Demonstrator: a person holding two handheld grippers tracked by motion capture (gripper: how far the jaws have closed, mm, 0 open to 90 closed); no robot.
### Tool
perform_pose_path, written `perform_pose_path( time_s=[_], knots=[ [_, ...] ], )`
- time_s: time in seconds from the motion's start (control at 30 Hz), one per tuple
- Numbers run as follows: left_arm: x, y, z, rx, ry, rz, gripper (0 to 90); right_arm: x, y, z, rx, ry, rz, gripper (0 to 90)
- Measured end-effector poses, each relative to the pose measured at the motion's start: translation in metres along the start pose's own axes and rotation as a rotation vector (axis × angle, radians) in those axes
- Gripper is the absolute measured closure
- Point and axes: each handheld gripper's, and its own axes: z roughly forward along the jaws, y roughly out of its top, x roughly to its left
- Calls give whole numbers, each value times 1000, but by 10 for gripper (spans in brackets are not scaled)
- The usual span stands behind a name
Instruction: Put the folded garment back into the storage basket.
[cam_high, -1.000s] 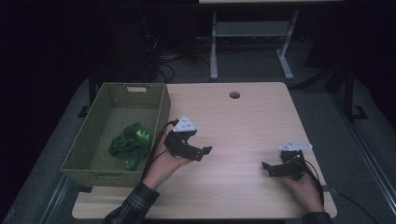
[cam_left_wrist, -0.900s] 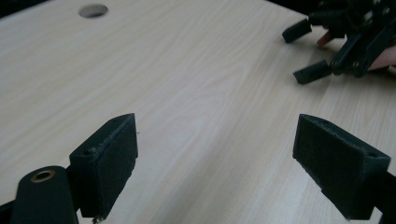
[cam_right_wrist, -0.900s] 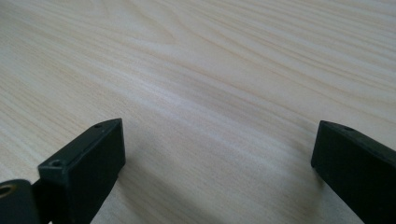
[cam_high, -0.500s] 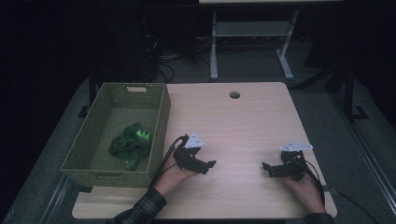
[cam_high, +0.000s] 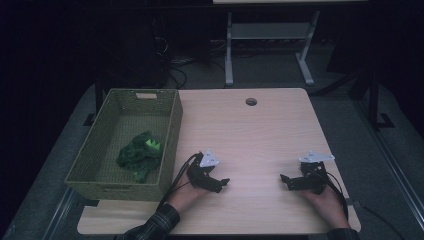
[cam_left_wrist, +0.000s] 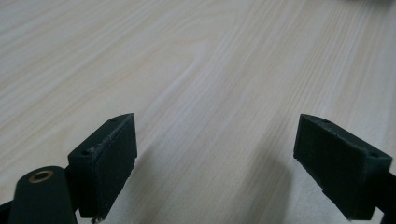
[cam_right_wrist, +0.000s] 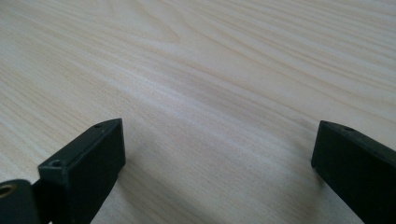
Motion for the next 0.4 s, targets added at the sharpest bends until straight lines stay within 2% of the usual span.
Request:
perform_pose_path(
  time_s=[0.13, 0.23, 0.4],
  knots=[
    [-2, 0, 1, 15, 7, 22, 128, 0, 0, 0, -1, 2, -4, 25],
    [0, 0, 1, 25, -9, 5, 128, 0, 0, 0, -1, 2, -5, 25],
    [1, -1, 0, 22, -17, 9, 129, 0, 0, 0, -1, 2, -5, 25]
  ],
)
